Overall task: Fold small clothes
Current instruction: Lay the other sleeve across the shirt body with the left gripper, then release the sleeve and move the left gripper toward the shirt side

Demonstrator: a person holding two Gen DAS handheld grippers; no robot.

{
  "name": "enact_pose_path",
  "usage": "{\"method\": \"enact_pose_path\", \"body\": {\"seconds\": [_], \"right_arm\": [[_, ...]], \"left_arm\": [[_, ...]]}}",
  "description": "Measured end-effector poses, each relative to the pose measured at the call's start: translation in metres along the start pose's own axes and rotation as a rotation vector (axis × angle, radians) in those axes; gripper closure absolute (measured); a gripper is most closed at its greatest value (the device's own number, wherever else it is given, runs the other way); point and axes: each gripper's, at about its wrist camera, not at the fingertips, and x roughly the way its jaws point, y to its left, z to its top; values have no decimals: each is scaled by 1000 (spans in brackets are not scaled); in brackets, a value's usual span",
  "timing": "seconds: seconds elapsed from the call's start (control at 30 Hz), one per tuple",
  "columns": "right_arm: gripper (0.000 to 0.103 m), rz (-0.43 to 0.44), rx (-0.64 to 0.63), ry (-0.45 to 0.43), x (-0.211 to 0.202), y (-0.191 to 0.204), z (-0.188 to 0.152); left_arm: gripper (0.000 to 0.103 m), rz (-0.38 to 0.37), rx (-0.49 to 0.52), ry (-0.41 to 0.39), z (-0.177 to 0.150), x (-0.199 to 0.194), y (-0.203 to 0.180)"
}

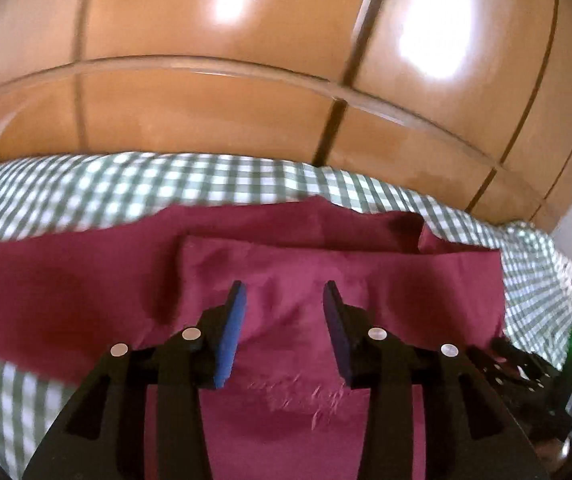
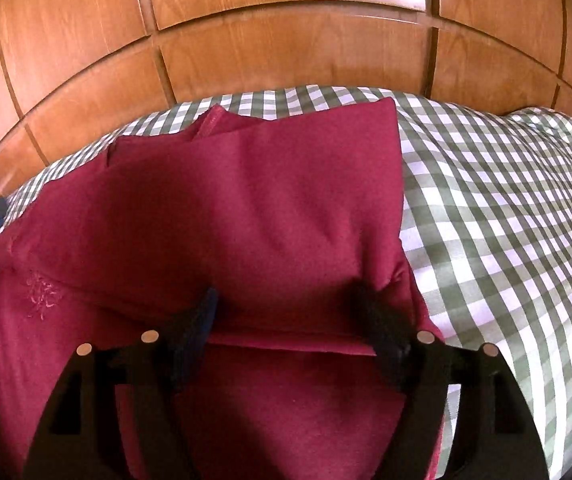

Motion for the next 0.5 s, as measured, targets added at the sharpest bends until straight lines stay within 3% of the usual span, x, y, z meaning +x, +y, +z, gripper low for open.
{"method": "enact_pose_path", "body": {"seconds": [0.17,0.2,0.3,0.47,0.5], "right_arm": [[30,4,0,-10,-1,1,-2],[30,5,0,-10,-1,0,-2],[29,12,4,-13,-1,-1,-3],[28,8,0,-14,-1,0,-3],[28,5,-2,-14,-1,0,-2]], "left_arm": [[64,107,-111,166,-3,68,22],[64,91,-92,122,-7,67,25],[64,121,-34,105,-15,56,18],[63,94,-106,88,-38,12,35],[48,102,-120,79,-44,1,37]]}}
